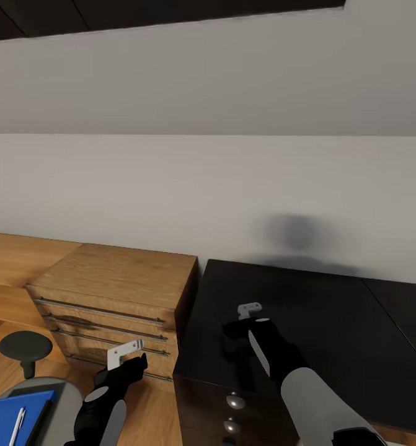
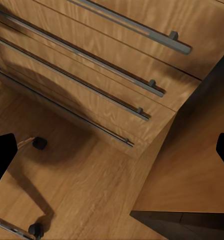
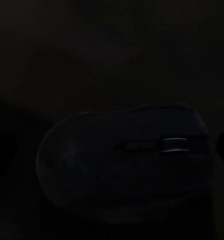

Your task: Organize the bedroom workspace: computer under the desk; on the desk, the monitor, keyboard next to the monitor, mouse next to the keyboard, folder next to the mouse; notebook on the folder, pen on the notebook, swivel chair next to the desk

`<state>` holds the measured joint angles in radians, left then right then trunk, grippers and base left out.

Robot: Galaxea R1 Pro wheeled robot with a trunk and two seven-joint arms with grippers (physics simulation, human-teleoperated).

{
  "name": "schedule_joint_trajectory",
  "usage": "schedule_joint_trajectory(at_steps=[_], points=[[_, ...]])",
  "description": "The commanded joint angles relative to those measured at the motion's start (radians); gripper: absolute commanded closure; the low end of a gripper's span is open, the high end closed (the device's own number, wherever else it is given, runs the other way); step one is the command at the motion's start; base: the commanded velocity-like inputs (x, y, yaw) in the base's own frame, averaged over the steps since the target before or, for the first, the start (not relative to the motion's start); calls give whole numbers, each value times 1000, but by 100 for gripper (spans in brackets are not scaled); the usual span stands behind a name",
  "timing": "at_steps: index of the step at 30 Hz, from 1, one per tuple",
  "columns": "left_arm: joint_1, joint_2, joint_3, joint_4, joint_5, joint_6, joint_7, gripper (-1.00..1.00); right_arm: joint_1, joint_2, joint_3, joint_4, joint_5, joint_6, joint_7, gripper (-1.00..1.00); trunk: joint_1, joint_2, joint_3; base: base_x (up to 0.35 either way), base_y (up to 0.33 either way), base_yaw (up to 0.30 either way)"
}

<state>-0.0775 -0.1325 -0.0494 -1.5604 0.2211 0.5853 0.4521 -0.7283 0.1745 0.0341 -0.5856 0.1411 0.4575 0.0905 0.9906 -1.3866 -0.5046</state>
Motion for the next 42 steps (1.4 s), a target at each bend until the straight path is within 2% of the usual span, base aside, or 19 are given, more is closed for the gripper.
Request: schedule_joint_trajectory(at_steps=[1, 9, 11, 42], points=[[-1, 0, -1, -1, 11, 2, 10, -100, 0, 0, 0, -2, 11, 6, 6, -100, 0, -1, -1, 0, 0, 0], [-1, -1, -2, -1, 12, 3, 10, -100, 0, 0, 0, -2, 11, 6, 6, -100, 0, -1, -1, 0, 0, 0], [-1, -1, -3, -1, 12, 4, 10, -100, -1, 0, 0, -2, 11, 6, 6, -100, 8, -15, -7, 0, 0, 0], [-1, -1, -3, 0, 12, 4, 10, -100, 0, 0, 1, -3, 15, 19, 4, -100, 8, -15, -7, 0, 0, 0]])
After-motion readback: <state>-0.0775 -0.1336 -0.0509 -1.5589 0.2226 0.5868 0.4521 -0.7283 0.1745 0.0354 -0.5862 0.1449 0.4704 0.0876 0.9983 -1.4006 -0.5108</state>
